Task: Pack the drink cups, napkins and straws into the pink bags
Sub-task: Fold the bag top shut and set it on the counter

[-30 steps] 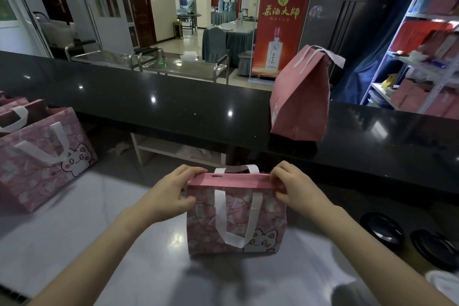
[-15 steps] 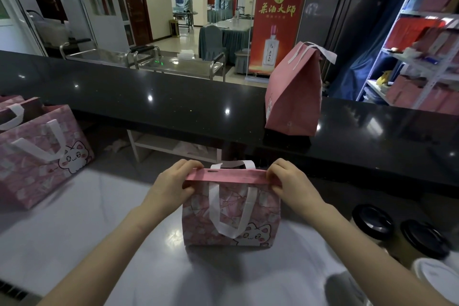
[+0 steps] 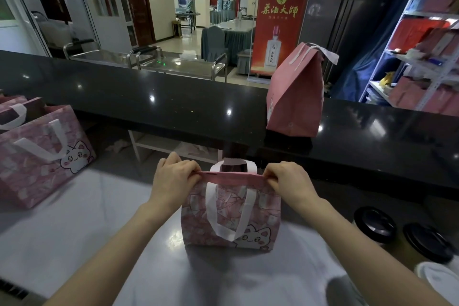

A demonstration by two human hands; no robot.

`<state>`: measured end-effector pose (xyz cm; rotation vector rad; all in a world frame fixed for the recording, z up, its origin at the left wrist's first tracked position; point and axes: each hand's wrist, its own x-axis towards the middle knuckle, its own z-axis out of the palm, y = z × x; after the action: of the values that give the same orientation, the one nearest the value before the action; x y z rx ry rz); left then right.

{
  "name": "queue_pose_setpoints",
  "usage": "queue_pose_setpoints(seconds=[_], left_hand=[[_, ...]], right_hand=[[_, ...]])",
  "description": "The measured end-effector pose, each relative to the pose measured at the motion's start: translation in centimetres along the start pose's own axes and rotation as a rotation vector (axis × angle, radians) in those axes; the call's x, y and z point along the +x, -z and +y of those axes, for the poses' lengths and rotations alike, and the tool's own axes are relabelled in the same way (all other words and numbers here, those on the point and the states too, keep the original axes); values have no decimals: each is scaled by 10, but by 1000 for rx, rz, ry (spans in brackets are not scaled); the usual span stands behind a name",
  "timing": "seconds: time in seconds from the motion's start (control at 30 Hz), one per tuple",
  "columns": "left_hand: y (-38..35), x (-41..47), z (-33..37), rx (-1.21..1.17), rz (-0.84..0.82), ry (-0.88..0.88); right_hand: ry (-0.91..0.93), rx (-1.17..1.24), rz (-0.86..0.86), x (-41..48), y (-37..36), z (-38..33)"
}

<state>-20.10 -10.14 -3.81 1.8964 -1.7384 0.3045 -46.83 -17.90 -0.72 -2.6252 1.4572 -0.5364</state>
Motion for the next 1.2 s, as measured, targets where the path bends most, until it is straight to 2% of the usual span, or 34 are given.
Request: queue_pose_setpoints(seconds=[0.2, 0.3, 0.5, 0.63, 0.73, 0.87, 1.07, 1.13, 1.2], left_hand=[[0, 10, 16, -76, -145, -172], [-6, 15, 36, -83, -181, -210], [-12, 12, 42, -57, -162, -184], [-8, 12, 44, -95, -136, -197], [-8, 9, 47, -53, -145, -184], [-5, 6, 42, -70, -120, -161], [22, 0, -13, -75, -247, -55], [28, -8, -23, -75, -241, 8], [32, -17, -24, -83, -202, 34]], right_hand=[[113, 16, -123, 7, 9, -14], [116, 19, -122, 13, 3, -30], [66, 10, -144, 19, -3, -35], [144, 44, -235, 26, -6, -50], [180, -5, -202, 27, -15, -59], [202, 48, -204, 26, -17, -56], [55, -28, -286, 30, 20, -8], [33, -53, -297, 31, 24, -3], [60, -101, -230, 34, 18, -9]])
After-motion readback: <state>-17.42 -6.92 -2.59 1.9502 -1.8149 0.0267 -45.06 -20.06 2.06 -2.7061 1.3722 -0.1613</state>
